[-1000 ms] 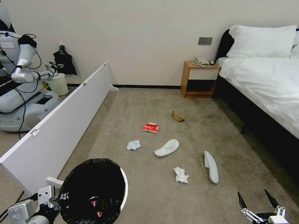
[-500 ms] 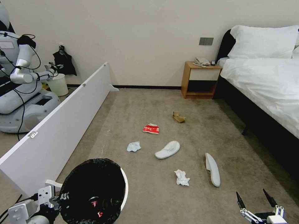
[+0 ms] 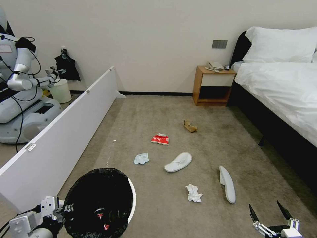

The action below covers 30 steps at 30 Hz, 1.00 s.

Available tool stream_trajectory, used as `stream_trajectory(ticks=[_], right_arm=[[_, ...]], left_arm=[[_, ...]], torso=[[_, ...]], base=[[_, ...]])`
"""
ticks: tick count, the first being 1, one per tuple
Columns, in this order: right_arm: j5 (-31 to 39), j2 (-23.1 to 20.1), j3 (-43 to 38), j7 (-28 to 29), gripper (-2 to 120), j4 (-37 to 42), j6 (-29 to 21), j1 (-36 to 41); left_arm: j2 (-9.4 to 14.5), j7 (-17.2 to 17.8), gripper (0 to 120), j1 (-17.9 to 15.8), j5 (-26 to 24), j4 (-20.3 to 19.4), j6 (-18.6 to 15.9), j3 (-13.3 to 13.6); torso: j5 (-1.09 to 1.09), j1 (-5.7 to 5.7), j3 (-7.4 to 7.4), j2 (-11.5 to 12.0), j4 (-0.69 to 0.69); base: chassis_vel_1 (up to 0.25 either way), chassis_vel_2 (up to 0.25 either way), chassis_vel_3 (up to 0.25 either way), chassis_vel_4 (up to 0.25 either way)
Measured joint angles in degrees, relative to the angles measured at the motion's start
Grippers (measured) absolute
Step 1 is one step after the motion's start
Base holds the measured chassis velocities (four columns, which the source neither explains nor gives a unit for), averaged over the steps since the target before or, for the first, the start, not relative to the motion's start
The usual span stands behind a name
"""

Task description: Pick up the trash bin, then pick up the garbage from the floor and place it into the trash bin.

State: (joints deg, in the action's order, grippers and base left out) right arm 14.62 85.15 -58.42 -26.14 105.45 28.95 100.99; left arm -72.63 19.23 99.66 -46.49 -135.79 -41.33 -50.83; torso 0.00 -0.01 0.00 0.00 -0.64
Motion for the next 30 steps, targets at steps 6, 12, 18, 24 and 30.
stream_trajectory(ticks=[6,12,18,24,30], right_arm=[[-0.07,-0.1,0.06,-0.1,100,-0.23,-0.16,-0.24],[-0.15,-0.19,0.22,-0.16,100,-0.37,-0.23,-0.37],[-0.25,-0.21,0.49,-0.17,100,-0.4,-0.3,-0.52],[-0.35,-0.28,0.53,-0.18,100,-0.41,-0.35,-0.6],[-0.38,-0.33,0.58,-0.18,100,-0.41,-0.36,-0.61]], left_arm=[[0.15,0.0,2,-0.43,-0.05,0.19,0.0,0.04],[0.21,0.0,2,-0.7,-0.09,0.32,0.0,0.1],[0.35,0.02,2,-0.92,-0.21,0.43,-0.05,0.07],[0.37,0.05,2,-1.03,-0.21,0.58,-0.06,0.02],[0.25,0.09,2,-1.1,-0.17,0.61,-0.09,0.22]], torso=[[0.0,0.0,0.0,0.0,0.0],[0.0,0.0,0.0,0.0,-0.01],[0.0,0.0,-0.01,0.0,0.01],[0.0,0.0,-0.01,0.0,0.0],[0.0,0.0,0.0,0.0,0.0]], base=[[-0.068,0.056,0.08,-0.066],[-0.088,0.098,0.084,-0.097],[-0.081,0.112,0.092,-0.097],[-0.087,0.079,0.084,-0.088],[-0.098,0.087,0.094,-0.078]])
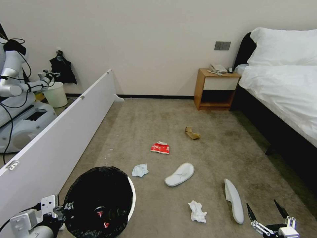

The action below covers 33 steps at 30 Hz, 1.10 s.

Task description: Pick up the trash bin, then pick up the garbage from the floor and place it into the trash bin.

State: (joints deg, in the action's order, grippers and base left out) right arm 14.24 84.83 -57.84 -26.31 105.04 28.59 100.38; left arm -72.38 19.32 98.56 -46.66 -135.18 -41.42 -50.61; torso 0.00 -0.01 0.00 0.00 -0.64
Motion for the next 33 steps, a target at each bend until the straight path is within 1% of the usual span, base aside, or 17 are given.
stream_trajectory(ticks=[7,9,10,12,13,16,17,19,20,22,23,25,30,33], right_arm=[[-1.74,-0.46,0.44,2.18,100,-0.12,0.24,0.05],[-3.98,-1.42,0.62,3.77,100,-1.17,-0.35,-0.07],[-3.98,-1.42,0.62,3.77,100,-1.17,-0.35,-0.07],[-5.01,-2.75,0.82,5.27,100,-2.22,-3.73,0.02],[-5.01,-2.75,0.82,5.27,100,-2.22,-3.73,0.02],[-6.48,-5.39,2.15,9.02,100,-3.72,-9.4,0.49],[-6.48,-5.39,2.15,9.02,100,-3.72,-9.4,0.49],[-8.02,-7.35,3.39,10.78,100,-4.93,-13.04,0.49],[-8.02,-7.35,3.39,10.78,100,-4.93,-13.04,0.49],[-9.93,-8.89,5.3,14.88,100,-5.7,-16.4,0.21],[-9.93,-8.89,5.3,14.88,100,-5.7,-16.4,0.21],[-12.11,-10.15,7.69,17.76,100,-7.65,-19.5,-1.37],[-13.85,-10.63,9.43,18.67,100,-10.48,-21.06,-3.74],[-16.1,-10.73,11.0,19.8,100,-14.95,-23.54,-7.64]], left_arm=[[0.1,0.01,2,0.0,-0.02,0.0,-0.02,-0.15],[0.22,0.07,2,0.01,-0.07,0.0,-0.06,-0.29],[0.22,0.07,2,0.01,-0.07,0.0,-0.06,-0.29],[0.35,0.11,2,-0.02,-0.14,-0.01,-0.12,-0.4],[0.35,0.11,2,-0.02,-0.14,-0.01,-0.12,-0.4],[0.49,0.16,2,-0.02,-0.28,-0.17,-0.18,-0.47],[0.49,0.16,2,-0.02,-0.28,-0.17,-0.18,-0.47],[0.51,0.2,2,-0.01,-0.27,-0.29,-0.22,-0.49],[0.51,0.2,2,-0.01,-0.27,-0.29,-0.22,-0.49],[0.48,0.23,2,0.05,-0.2,-0.39,-0.25,-0.5],[0.48,0.23,2,0.05,-0.2,-0.39,-0.25,-0.5],[0.38,0.26,2,0.27,-0.02,-0.57,-0.3,-0.58],[0.26,0.3,2,0.56,0.04,-0.91,-0.35,-0.8],[0.05,0.42,2,0.84,0.05,-1.48,-0.44,-1.28]], torso=[[0.0,0.0,0.0,0.0,0.0],[0.0,0.0,0.0,0.0,0.01],[0.0,0.0,0.0,0.0,0.01],[0.0,0.0,0.0,0.0,0.0],[0.0,0.0,0.0,0.0,0.0],[-0.01,0.0,0.01,0.0,-0.01],[-0.01,0.0,0.01,0.0,-0.01],[-0.01,0.0,0.0,0.0,0.0],[-0.01,0.0,0.0,0.0,0.0],[0.0,0.0,0.0,0.0,0.0],[0.0,0.0,0.0,0.0,0.0],[0.0,0.0,0.0,0.0,0.0],[-0.01,0.0,0.0,0.0,0.0],[-0.01,0.0,0.0,0.0,0.0]], base=[[-0.074,0.093,0.083,-0.085],[-0.01,0.023,0.031,-0.03],[0.0,0.0,0.0,0.0],[0.0,0.0,0.0,0.0],[0.0,0.0,0.0,0.0],[0.0,0.0,0.0,0.0],[0.0,0.0,0.0,0.0],[0.0,0.0,0.0,0.0],[0.0,0.0,0.0,0.0],[0.0,0.0,0.0,0.0],[0.0,0.0,0.0,0.0],[0.0,0.0,0.0,0.0],[0.0,0.0,0.0,0.0],[0.0,0.0,0.0,0.0]])
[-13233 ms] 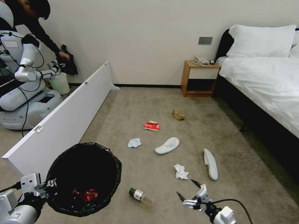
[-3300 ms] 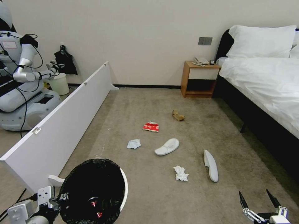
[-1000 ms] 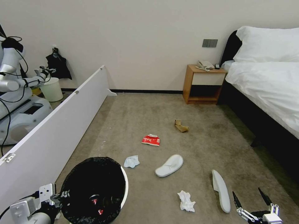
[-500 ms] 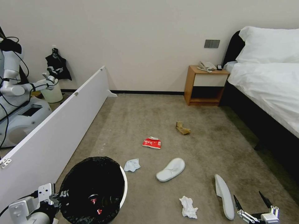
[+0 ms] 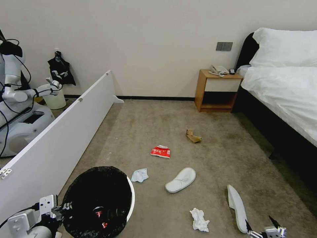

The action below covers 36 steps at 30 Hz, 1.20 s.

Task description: Pick up the trash bin, then pick up the garbage from the floor and place it into the trash bin.

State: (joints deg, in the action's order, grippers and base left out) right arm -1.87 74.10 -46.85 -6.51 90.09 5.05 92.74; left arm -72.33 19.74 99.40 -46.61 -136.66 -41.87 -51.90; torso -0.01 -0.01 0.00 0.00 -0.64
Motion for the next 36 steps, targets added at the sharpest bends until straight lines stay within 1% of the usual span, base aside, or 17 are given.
stream_trajectory(ticks=[8,14,28,36], right_arm=[[-0.27,0.49,1.39,0.8,100,-3.23,-3.54,-4.11],[0.02,0.98,2.6,0.79,100,-5.84,-6.45,-7.38],[-1.04,1.52,4.24,0.54,100,-9.19,-8.16,-10.65],[-3.23,1.76,5.33,1.94,100,-11.14,-10.42,-12.18]], left_arm=[[-0.21,0.14,2,0.28,-0.01,-0.4,-0.1,-0.22],[-0.37,0.72,2,0.03,0.02,-0.86,-0.24,0.21],[-0.39,0.92,2,-0.01,0.12,-1.06,-0.28,0.27],[-0.55,0.99,2,-0.21,0.18,-1.08,-0.28,0.43]], torso=[[0.02,0.0,0.0,0.0,0.0],[0.01,0.0,0.0,0.0,0.0],[0.01,0.0,0.0,0.0,0.0],[0.01,0.0,0.0,0.0,0.0]], base=[[0.0,0.0,0.0,0.0],[0.0,0.0,0.0,0.0],[0.0,0.0,0.0,0.0],[0.0,0.0,0.0,0.0]])
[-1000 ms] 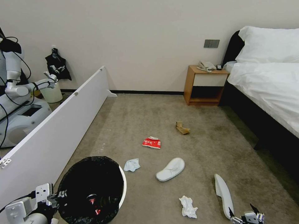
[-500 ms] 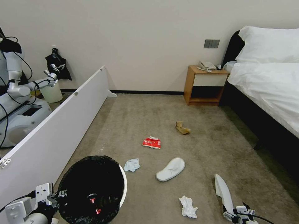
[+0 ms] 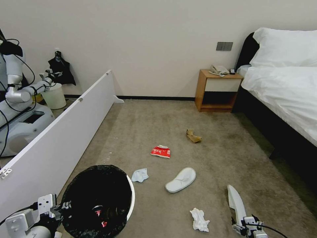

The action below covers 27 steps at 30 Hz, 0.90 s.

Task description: Pick up the trash bin, then pick up the garbage from the floor and place it into the trash bin.

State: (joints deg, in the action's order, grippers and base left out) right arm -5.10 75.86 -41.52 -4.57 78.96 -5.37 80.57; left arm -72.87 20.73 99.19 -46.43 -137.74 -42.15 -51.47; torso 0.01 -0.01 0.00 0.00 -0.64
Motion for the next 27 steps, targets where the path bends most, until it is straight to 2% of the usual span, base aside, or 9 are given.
stream_trajectory(ticks=[9,27], right_arm=[[-1.29,0.38,1.19,2.08,100,-3.45,-2.42,-1.86],[-2.77,1.11,0.91,3.18,100,-8.38,-3.45,-4.52]], left_arm=[[-0.09,0.01,2,-0.05,0.04,0.0,0.0,-0.05],[-0.59,0.23,2,-0.29,0.3,0.0,0.0,0.26]], torso=[[-0.01,0.0,0.0,0.0,0.0],[-0.01,0.0,0.0,0.0,0.0]], base=[[0.0,0.0,0.0,0.0],[0.0,0.0,0.0,0.0]])
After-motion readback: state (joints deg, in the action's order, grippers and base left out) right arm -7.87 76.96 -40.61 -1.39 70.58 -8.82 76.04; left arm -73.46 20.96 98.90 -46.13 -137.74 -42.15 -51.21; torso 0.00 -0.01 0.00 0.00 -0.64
